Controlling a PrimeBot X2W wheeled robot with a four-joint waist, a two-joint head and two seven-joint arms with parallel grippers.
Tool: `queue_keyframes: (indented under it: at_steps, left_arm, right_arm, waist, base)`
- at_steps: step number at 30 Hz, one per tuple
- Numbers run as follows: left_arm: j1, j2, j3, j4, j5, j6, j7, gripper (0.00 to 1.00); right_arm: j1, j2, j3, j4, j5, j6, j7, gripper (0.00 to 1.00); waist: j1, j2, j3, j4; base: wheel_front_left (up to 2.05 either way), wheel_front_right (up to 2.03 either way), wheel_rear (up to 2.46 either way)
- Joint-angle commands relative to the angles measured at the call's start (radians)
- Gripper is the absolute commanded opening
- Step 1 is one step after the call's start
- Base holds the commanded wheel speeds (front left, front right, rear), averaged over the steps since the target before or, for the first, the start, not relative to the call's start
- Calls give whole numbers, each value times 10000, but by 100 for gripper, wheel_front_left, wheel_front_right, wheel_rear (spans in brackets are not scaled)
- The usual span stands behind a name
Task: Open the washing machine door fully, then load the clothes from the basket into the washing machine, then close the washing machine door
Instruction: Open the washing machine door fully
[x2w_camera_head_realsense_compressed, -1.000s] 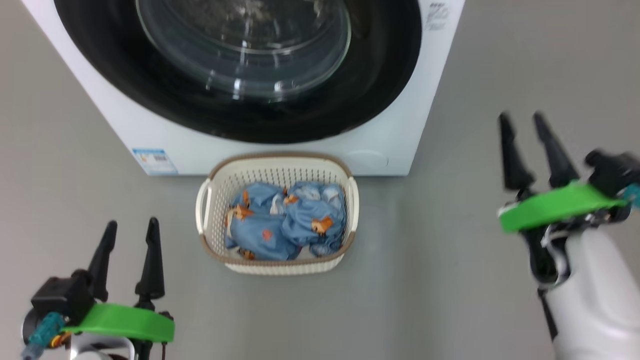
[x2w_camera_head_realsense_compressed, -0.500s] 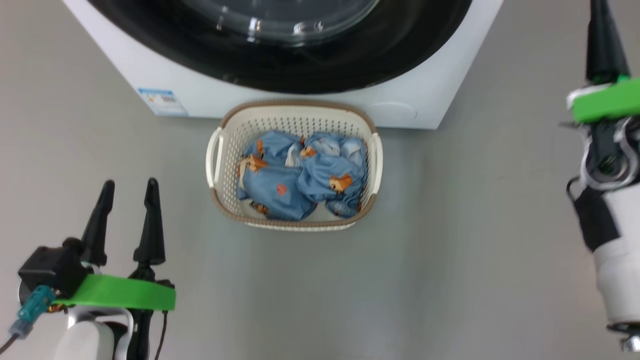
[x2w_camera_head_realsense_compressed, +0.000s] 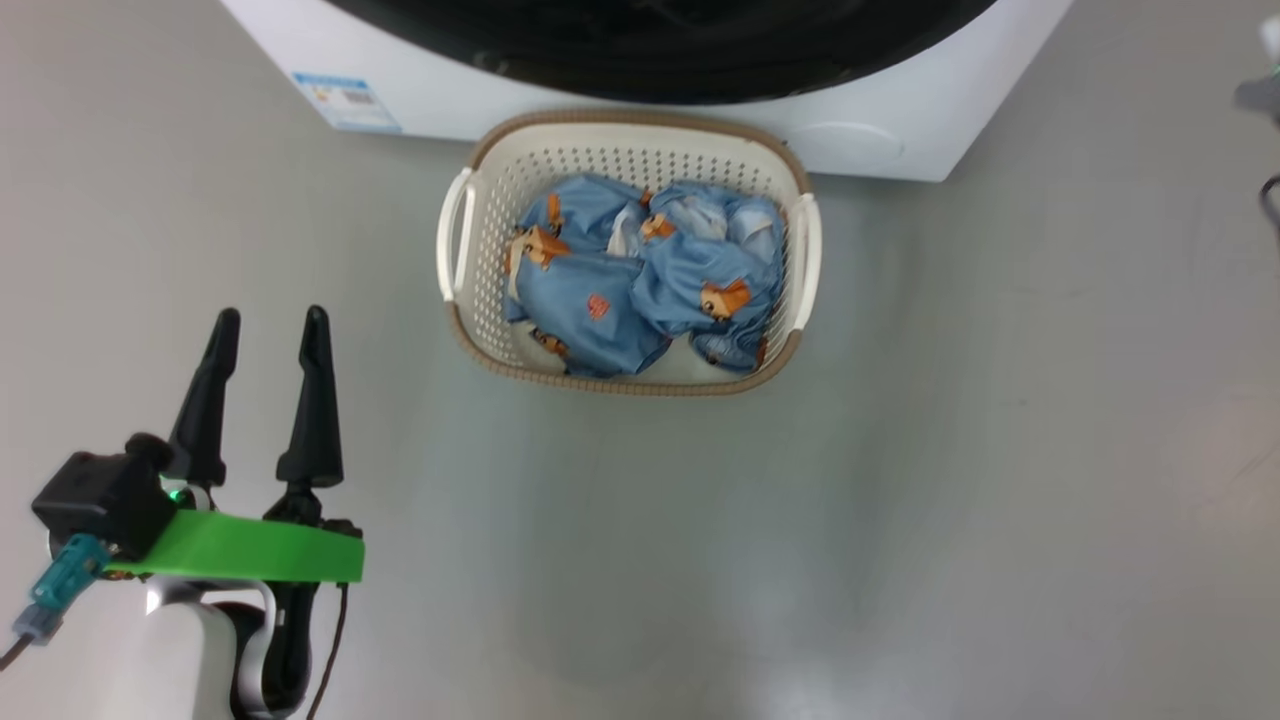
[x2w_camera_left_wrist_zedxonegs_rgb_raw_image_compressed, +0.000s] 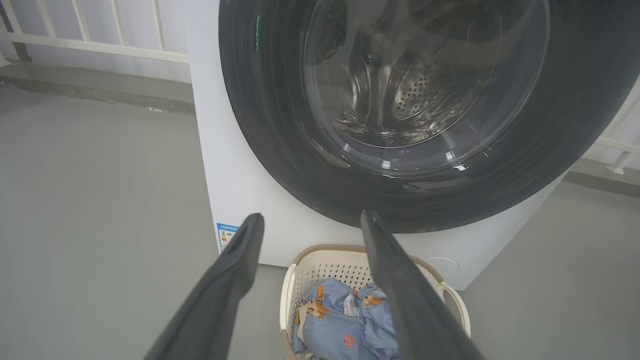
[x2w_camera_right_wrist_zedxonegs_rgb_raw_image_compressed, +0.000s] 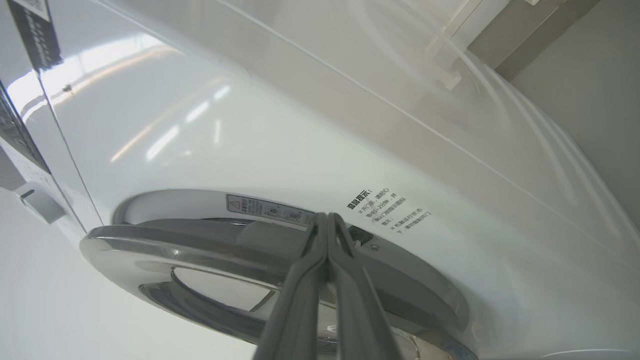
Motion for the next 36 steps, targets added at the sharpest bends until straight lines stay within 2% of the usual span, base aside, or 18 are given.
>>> queue_keyframes:
  at_steps: [1, 9, 23, 29, 36]
  left_arm:
    - [-229, 246, 269, -264, -60, -27, -65, 100]
    - [-490, 208, 173, -237, -187, -27, -65, 100]
    - [-717, 146, 157, -172, -272, -27, -65, 100]
    - [-666, 103, 252, -92, -236, -27, -65, 100]
    - [-481, 31, 347, 73, -131, -27, -65, 100]
  right_arm:
    - [-318, -50, 150, -176, 141, 16, 183, 0]
    - [-1453, -364, 738, 77, 333, 16, 1207, 0]
    - [-2818, -491, 1097, 677, 605, 16, 2070, 0]
    - [-2812, -404, 1344, 859, 714, 16, 2555, 0]
    - [-2076, -270, 1670, 948, 930, 16, 3172, 0]
  waist:
    - [0, -1, 249, 207]
    - [0, -1, 705, 403]
    - [0, -1, 1093, 797]
    - [0, -1, 913, 832]
    - [0, -1, 225, 743]
  base:
    - [0, 0, 0]
    - [0, 0, 0]
    - [0, 0, 0]
    - [0, 0, 0]
    - [0, 0, 0]
